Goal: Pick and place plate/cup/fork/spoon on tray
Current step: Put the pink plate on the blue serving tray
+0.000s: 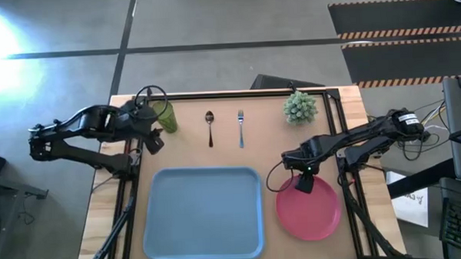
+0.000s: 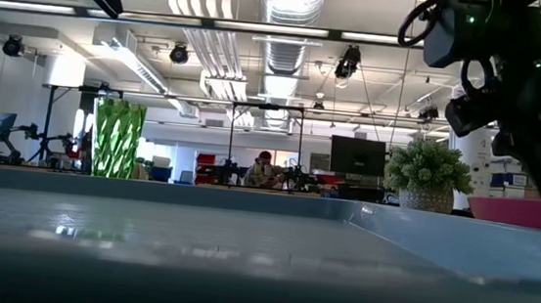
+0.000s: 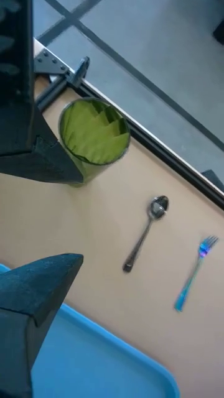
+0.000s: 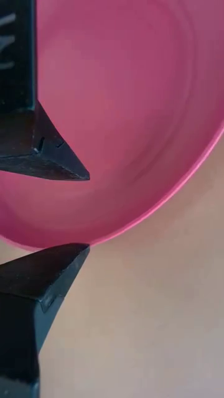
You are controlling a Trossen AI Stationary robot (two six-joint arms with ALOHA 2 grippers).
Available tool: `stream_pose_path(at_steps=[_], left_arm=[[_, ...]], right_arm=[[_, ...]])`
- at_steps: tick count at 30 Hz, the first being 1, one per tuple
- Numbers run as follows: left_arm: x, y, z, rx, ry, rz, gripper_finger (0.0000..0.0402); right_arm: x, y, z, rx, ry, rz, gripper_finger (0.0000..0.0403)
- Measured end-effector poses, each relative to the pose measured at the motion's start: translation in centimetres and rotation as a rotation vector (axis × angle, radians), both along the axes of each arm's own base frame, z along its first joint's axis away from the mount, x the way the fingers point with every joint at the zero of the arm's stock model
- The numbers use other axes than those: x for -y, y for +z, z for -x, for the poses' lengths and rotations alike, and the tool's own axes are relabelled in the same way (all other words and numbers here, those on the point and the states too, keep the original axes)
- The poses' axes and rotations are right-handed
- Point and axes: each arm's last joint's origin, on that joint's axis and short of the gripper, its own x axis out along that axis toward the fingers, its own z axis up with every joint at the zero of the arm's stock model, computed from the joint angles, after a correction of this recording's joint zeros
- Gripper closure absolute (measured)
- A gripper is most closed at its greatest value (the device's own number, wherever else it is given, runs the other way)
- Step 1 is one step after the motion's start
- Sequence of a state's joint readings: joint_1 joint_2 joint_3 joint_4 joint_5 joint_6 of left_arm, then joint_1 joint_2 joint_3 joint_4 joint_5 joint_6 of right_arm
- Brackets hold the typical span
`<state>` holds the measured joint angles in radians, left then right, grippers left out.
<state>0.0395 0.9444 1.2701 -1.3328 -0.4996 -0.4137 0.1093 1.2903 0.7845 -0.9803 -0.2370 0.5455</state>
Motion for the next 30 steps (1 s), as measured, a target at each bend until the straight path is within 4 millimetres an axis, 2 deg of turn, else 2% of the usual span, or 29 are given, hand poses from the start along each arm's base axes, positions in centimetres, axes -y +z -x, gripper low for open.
stream_pose_path(at_steps=[14,23,30], left_arm=[[0.0,0.1,-0.2,0.026,0.000,0.000,0.0224],[0.0,0.2,-0.3,0.045,0.000,0.001,0.0224],[0.0,0.2,-0.3,0.045,0.000,0.001,0.0224]], right_arm=[[0.1,-0.1,-0.9,0.113,0.099,0.051,0.0239],[0.0,1.9,-2.3,0.207,0.171,0.068,0.0239],[0.7,1.8,-2.1,0.195,0.209,0.093,0.0239]])
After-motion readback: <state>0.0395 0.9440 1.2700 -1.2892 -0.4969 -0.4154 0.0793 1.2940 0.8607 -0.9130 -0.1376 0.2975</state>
